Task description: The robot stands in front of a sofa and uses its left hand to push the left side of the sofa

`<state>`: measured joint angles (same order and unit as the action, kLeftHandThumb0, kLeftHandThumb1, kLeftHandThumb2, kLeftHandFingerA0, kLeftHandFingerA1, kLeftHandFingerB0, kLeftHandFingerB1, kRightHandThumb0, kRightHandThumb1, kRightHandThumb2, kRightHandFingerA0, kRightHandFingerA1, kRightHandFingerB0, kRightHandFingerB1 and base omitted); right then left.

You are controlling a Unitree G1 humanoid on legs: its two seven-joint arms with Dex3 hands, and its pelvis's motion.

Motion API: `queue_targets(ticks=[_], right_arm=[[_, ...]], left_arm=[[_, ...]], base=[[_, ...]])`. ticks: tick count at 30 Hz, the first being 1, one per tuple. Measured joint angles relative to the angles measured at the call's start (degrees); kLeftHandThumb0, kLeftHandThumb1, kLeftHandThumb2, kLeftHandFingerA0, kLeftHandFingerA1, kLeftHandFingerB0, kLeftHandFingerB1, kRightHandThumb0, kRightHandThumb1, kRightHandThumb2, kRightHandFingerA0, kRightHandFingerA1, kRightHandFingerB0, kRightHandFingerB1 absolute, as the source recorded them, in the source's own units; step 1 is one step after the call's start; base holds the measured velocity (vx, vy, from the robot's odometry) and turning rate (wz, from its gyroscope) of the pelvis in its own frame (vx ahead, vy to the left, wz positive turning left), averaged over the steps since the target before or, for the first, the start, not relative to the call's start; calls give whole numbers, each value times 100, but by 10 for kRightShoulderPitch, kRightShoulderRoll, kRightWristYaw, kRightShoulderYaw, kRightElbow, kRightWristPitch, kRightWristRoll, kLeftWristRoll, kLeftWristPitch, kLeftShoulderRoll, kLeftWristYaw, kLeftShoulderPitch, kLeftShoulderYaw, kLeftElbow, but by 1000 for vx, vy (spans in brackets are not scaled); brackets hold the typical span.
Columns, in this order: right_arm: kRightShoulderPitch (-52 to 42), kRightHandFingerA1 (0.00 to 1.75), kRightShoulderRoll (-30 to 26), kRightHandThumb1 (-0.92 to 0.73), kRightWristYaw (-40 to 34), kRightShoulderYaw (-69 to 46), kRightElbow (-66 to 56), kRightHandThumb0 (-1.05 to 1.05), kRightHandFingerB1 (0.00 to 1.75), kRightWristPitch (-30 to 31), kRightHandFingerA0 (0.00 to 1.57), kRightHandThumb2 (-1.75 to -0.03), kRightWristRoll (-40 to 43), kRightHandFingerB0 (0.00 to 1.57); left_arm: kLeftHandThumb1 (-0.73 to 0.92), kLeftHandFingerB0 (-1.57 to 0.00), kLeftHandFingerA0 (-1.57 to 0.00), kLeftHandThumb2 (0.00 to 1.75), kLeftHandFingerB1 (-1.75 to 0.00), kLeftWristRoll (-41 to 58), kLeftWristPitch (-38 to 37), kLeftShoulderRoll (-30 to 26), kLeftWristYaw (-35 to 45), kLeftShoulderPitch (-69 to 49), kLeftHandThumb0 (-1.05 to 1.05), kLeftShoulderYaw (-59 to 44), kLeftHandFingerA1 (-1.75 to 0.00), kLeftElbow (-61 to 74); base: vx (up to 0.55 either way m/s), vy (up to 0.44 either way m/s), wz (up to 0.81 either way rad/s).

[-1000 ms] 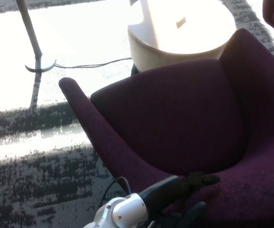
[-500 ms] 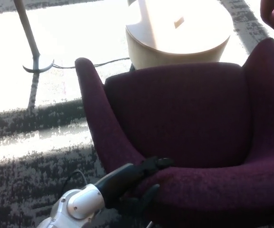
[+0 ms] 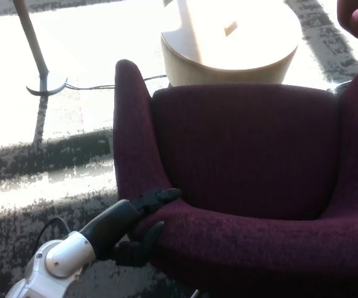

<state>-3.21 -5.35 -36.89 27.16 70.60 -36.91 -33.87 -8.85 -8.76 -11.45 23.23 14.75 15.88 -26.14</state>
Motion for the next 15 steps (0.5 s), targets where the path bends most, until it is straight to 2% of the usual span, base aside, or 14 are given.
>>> queue_targets(ticks=[3,4,5,6,7,10,11,15], right_arm=[[3,62,-3,-76,-1,0,3,-56,44,0,63,-63,-1,67],[4,77,-5,-78,-1,0,4,-57,45,0,61,-63,-1,67],[4,76,-5,-78,-2,2,5,-57,45,0,61,-63,-1,67],[3,76,-6,-78,-5,6,6,-57,45,0,61,-63,-3,67],[0,71,-8,-77,-7,8,6,-56,44,-1,60,-63,-4,67],[-5,71,-14,-77,-11,10,6,-56,44,-3,60,-63,-5,67],[-5,59,-15,-76,-11,10,6,-56,41,-3,60,-63,-5,64],[-12,65,-18,-76,-16,11,7,-56,44,-6,63,-63,-5,69]], left_arm=[[80,-4,-6,118,-19,3,-8,-7,0,-5,-90,-9,-27,-16],[80,-3,-5,118,-20,4,-11,-10,0,-8,-87,-11,-32,-21],[92,-5,-2,83,-22,5,-14,-11,0,-10,-94,-13,-28,-24],[92,-5,-2,83,-22,7,-21,-14,-1,-16,-94,-17,-28,-28],[78,-3,-7,114,-20,8,-26,-15,-1,-22,-89,-21,-32,-30],[78,-3,-7,114,-20,12,-37,-16,-3,-28,-89,-31,-32,-39],[82,-9,-1,124,-20,13,-40,-16,-3,-29,-92,-32,-32,-41],[85,-7,-7,126,-14,27,-54,-16,-4,-56,-92,-60,-34,-64]], base=[[0,0,0],[0,0,0],[0,0,0],[0,0,0],[0,0,0],[0,0,0],[0,0,0],[0,0,0]])
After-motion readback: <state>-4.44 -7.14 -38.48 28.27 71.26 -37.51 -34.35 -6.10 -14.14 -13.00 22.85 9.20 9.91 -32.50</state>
